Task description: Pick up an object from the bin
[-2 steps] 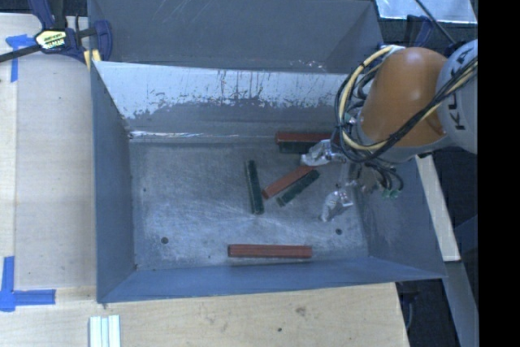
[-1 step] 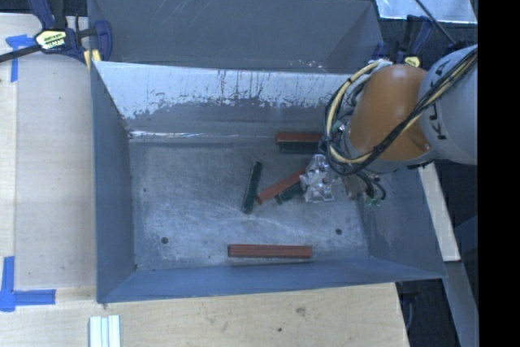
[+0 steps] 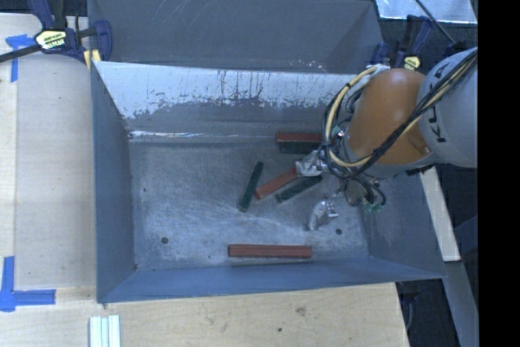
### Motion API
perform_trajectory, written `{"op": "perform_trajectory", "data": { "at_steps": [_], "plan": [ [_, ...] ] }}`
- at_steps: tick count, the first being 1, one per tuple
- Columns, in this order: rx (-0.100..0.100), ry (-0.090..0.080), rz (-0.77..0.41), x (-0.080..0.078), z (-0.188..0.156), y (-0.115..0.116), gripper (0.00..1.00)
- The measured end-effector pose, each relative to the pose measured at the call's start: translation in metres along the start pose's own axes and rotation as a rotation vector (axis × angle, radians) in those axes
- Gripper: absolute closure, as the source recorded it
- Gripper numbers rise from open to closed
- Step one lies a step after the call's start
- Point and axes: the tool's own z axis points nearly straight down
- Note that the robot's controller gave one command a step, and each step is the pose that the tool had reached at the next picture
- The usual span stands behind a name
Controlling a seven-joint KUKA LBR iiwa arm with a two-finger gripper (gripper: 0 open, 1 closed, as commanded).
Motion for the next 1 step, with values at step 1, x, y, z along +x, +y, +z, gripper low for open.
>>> {"op": "perform_trajectory", "data": {
  "at_steps": [1],
  "plan": [
    [0.003, -0.016, 0.001, -0.0031, 0.0009, -0.0002, 1.0]
  ]
}}
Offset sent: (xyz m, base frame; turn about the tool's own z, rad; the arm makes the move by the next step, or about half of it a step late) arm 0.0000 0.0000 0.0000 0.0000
